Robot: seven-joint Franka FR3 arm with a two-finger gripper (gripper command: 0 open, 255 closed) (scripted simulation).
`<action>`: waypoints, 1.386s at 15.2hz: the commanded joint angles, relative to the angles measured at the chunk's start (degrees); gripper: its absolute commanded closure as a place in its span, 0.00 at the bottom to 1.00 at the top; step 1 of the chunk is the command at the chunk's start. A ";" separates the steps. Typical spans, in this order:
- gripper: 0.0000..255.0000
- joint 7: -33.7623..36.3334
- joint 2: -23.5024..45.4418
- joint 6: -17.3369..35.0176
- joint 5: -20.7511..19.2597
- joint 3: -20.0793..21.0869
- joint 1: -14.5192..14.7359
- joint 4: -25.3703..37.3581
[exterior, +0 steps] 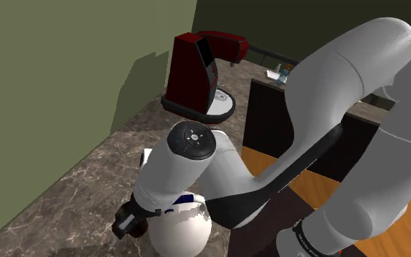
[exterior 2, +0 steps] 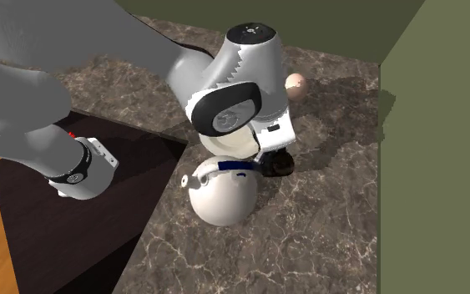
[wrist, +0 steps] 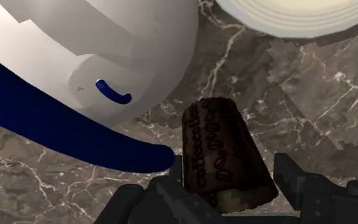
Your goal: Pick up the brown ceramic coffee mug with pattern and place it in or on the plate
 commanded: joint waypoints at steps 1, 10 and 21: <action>1.00 1.33 -2.68 1.22 2.19 3.09 -1.09 -2.98; 1.00 11.61 -8.79 1.76 7.05 37.56 -22.73 -10.40; 1.00 5.59 -21.29 10.29 25.58 41.48 -19.03 -13.73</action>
